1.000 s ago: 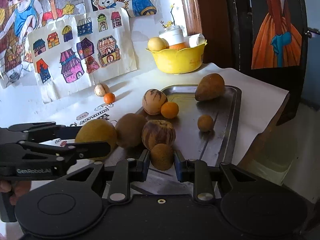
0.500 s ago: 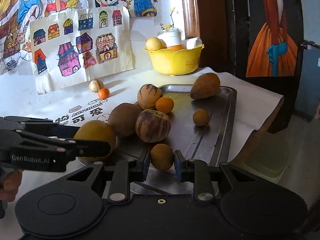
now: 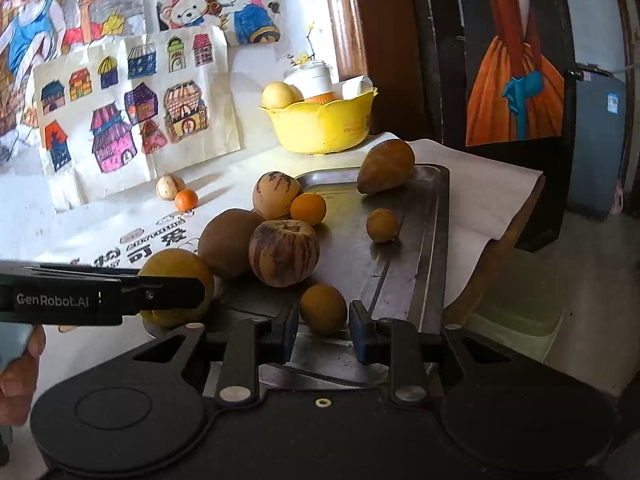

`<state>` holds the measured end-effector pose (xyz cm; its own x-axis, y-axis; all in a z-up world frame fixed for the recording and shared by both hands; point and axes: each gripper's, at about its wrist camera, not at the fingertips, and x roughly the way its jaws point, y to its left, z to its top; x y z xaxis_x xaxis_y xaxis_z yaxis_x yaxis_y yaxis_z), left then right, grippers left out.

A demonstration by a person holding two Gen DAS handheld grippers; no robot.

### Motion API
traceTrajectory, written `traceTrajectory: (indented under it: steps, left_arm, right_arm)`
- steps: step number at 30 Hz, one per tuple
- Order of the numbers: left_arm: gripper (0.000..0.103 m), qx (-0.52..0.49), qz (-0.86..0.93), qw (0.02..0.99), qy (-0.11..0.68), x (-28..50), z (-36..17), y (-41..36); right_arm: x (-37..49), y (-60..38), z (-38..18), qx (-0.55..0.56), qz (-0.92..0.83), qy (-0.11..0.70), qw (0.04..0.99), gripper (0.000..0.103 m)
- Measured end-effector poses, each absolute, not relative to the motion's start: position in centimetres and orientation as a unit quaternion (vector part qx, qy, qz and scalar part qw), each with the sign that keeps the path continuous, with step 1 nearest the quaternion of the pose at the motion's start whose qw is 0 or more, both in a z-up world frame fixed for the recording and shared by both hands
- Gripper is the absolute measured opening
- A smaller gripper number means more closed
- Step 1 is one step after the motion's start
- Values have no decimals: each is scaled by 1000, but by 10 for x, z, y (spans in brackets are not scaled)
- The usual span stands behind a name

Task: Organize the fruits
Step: 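Lower the pear onto the tray and open the left tool while the right tool releases the small fruit, then withdraw both open tools from the tray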

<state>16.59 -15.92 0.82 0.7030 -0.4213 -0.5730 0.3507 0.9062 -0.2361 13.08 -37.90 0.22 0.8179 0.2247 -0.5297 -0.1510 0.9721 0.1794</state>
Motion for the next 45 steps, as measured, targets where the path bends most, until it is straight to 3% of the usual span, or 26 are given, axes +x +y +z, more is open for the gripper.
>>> traceTrajectory:
  steps: [6,10,12,14,17,19,27,33,45]
  left_arm:
    - [63,-119,-199,919,320,164,11,-147]
    - [69,-132,-189,925,303,155,21,-143]
    - [77,-140,-182,928,295,149,26,-140]
    - [88,-145,-170,933,280,140,32,-135]
    - [101,-140,-170,943,249,126,39,-128]
    - [102,-136,-158,950,231,117,42,-123]
    - [103,-159,-112,953,231,99,44,-94]
    - [103,-114,-68,956,261,84,37,-72]
    - [103,-126,6,953,277,58,37,10]
  right_arm:
    - [116,-379,7,78,75,264,959,44]
    - [99,-379,16,82,62,246,964,61]
    - [90,-378,21,86,56,237,966,70]
    - [80,-376,26,89,49,227,969,88]
    - [69,-371,33,98,51,223,969,95]
    - [62,-367,38,99,51,221,969,100]
    - [18,-343,66,99,34,236,966,102]
    - [-7,-309,74,103,41,252,961,102]
    - [-7,-239,74,107,133,296,940,102]
